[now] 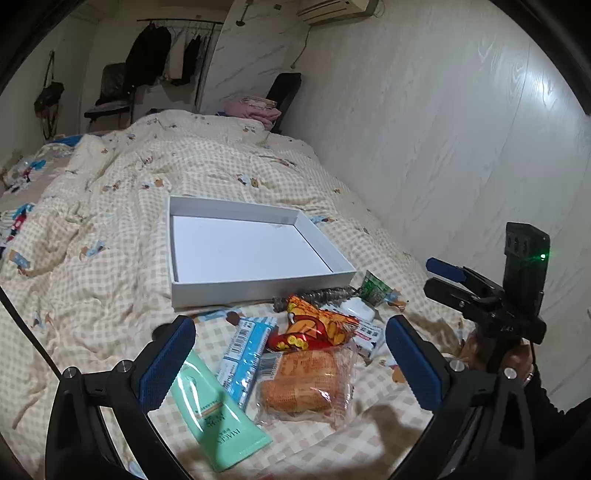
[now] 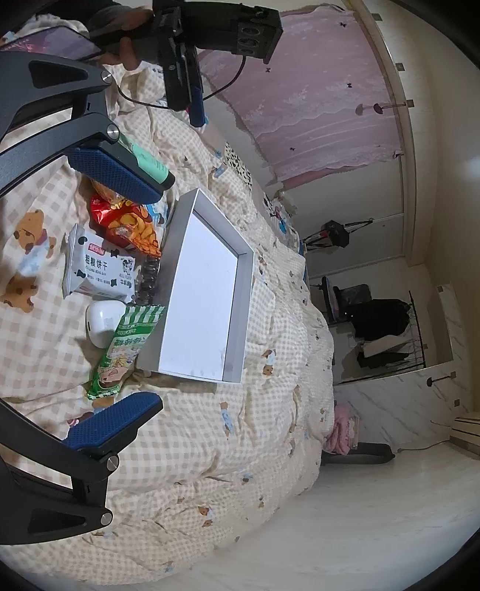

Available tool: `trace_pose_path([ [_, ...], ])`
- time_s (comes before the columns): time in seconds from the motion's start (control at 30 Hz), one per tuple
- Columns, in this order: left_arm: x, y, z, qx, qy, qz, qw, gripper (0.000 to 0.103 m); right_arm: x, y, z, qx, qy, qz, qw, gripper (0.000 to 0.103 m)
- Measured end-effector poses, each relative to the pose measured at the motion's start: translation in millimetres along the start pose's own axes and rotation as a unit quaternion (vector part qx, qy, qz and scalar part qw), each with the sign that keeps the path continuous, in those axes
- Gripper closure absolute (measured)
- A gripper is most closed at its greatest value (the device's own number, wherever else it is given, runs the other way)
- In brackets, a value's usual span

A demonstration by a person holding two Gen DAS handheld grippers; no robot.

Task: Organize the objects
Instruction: 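Reach the left gripper down and grasp the green aloe vera tube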

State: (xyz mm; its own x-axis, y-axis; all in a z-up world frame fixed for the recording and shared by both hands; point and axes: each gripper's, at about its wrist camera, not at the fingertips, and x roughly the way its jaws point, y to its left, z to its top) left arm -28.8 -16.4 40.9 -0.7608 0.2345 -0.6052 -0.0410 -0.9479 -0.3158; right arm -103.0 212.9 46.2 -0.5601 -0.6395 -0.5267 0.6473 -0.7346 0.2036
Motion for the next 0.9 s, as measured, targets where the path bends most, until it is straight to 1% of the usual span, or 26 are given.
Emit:
trace_pose_path([
  [0.07, 1.8, 0.2, -0.8, 0.001, 0.004, 0.001, 1.0000, 0.000, 0.5, -0.3, -1.2, 0.002, 0.000, 0.001, 1.000, 0.001],
  [0.17, 3.1, 2.4, -0.2, -0.004, -0.001, 0.022, 0.9997, 0.000, 0.5, 0.4, -0.2, 0.001, 0.000, 0.001, 1.000, 0.001],
  [0.2, 3.0, 3.5, 0.5, -0.007, -0.003, 0.023, 0.9997, 0.000, 0.4, 0.5, 0.4, 0.000, 0.001, 0.002, 1.000, 0.001],
  [0.43, -4.5, -5.8, 1.5, 0.015, -0.018, 0.005, 0.9997, 0.000, 2.8, 1.1, -0.1, -0.001, 0.003, 0.003, 1.000, 0.001],
  [0.57, -1.7, -6.1, 1.0, 0.015, -0.002, 0.002, 0.9999, 0.000, 3.1, 1.5, -0.7, -0.003, 0.002, 0.004, 1.000, 0.001],
  [0.63, 2.4, -4.1, 2.8, 0.000, 0.014, -0.004, 0.9999, 0.000, 4.5, 0.9, -0.4, -0.002, 0.003, 0.004, 1.000, 0.001],
  [0.67, 4.7, -3.8, 3.6, 0.000, 0.021, 0.008, 0.9997, 0.000, 5.2, -0.1, -1.1, -0.001, 0.005, 0.005, 1.000, 0.001],
  [0.73, 5.1, -0.9, 3.7, 0.003, 0.020, 0.051, 0.9985, 0.000, 7.0, -1.4, -0.1, 0.002, 0.010, 0.005, 1.000, 0.001],
  [0.77, 4.5, 3.9, 4.3, -0.004, 0.018, 0.068, 0.9975, 0.000, 6.9, -1.8, 0.3, 0.002, 0.010, 0.004, 1.000, 0.001],
  [0.83, 4.2, 15.9, 5.5, -0.026, 0.017, 0.090, 0.9955, 0.000, 5.9, -3.0, 1.0, -0.001, 0.010, 0.004, 1.000, 0.001],
  [0.9, 7.3, 26.3, 4.4, -0.047, 0.027, 0.121, 0.9912, 0.000, 5.3, -3.0, 2.3, -0.006, 0.009, -0.004, 1.000, 0.001],
])
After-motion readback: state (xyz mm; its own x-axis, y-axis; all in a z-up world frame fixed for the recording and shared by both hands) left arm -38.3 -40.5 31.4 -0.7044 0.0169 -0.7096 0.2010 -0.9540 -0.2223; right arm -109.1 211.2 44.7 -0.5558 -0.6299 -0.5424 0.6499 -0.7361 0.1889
